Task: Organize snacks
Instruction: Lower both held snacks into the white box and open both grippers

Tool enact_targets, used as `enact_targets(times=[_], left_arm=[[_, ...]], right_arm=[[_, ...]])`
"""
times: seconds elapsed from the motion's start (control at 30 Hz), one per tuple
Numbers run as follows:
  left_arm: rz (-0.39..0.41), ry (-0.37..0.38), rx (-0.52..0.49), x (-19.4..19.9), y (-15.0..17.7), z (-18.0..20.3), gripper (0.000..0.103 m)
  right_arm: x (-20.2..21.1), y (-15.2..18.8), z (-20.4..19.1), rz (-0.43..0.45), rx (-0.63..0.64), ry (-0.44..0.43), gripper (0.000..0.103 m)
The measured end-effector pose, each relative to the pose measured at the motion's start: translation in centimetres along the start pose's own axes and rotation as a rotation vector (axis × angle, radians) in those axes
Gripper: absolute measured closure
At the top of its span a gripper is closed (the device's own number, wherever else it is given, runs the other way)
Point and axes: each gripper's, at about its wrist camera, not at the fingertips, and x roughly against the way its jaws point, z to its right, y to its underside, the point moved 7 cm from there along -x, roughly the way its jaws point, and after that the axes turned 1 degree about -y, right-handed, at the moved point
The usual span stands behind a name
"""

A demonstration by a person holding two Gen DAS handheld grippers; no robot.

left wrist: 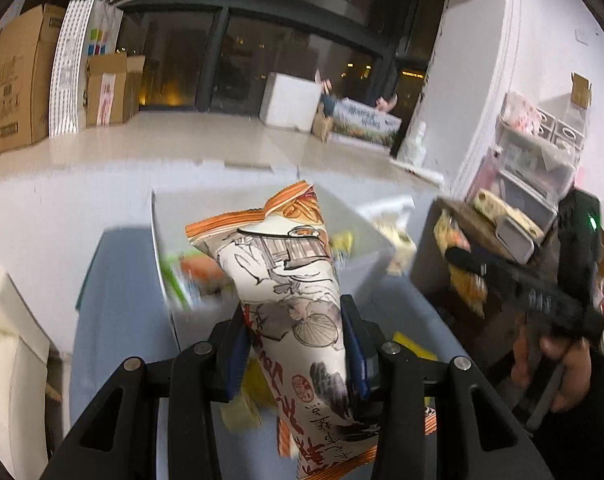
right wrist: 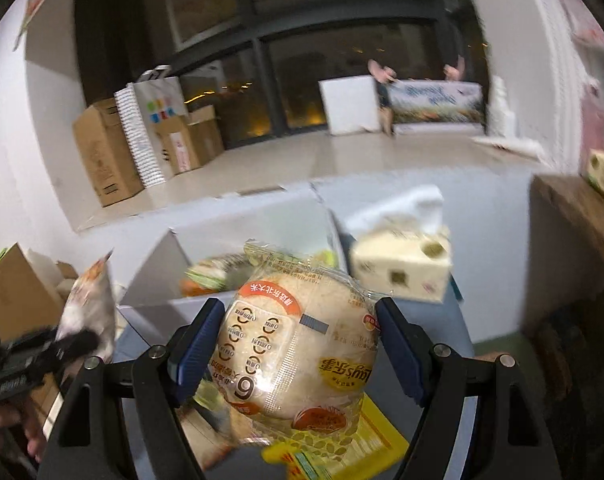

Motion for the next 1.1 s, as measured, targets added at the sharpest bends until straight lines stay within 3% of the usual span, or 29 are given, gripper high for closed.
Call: enact_targets(times=[0.13, 0.27, 0.37, 0.53, 0.63, 0.7, 0.73, 0.8, 0.87, 1.1], left_arm=[[0.013, 0.003, 0.011, -2.1, -4.1, -0.7, 0.057], [0.015, -0.050, -0.009, -4.7, -7.2, -1.5, 0.057], [-0.010, -0.074, -0.014, -6.8, -8.1, -2.2, 0.057], [-0.040, -0.133, -0.054, -10.0, -9.2, -3.7, 0.057], [-0.100, -0.148, -0.027, -11.2, -8.8, -5.3, 0.055], [-0.154, -0.208, -0.046, -12.7, -8.4, -6.6, 0.024], [-0.167, -0.234, -0.057, -13.0, -8.2, -7.1, 0.000], [-0.174, -0.277, -0.085, -13.5, -7.6, -7.8, 0.000], [-0.173, -0.267, -0.073, -13.3, -6.9, -8.2, 0.000], [-0.172, -0.234, -0.031, -12.5, -5.5, -8.2, 0.000]], right_arm=[[-2.3, -1.6, -2.3, 0.004, 0.084, -0.013, 0.022], [-5.3, -3.3, -3.8, -0.016, 0.089, -0.076, 0.022], [-7.7, -4.7, -4.3, 0.001, 0.131, -0.054, 0.022], [-12.4, -6.5, -3.1, -0.062, 0.048, -0.072, 0.022], [-14.1, -7.5, -2.5, -0.082, 0.007, -0.077, 0.021], [-15.0, -7.9, -2.7, -0.096, -0.007, -0.107, 0.014], [-15.7, -8.1, -3.0, -0.110, -0.007, -0.128, 0.001], [-16.5, -8.0, -3.1, -0.113, 0.002, -0.104, 0.000], [-16.8, -7.9, -3.0, -0.094, 0.006, -0.056, 0.000], [-16.0, -6.8, -2.8, -0.104, 0.007, -0.075, 0.000]])
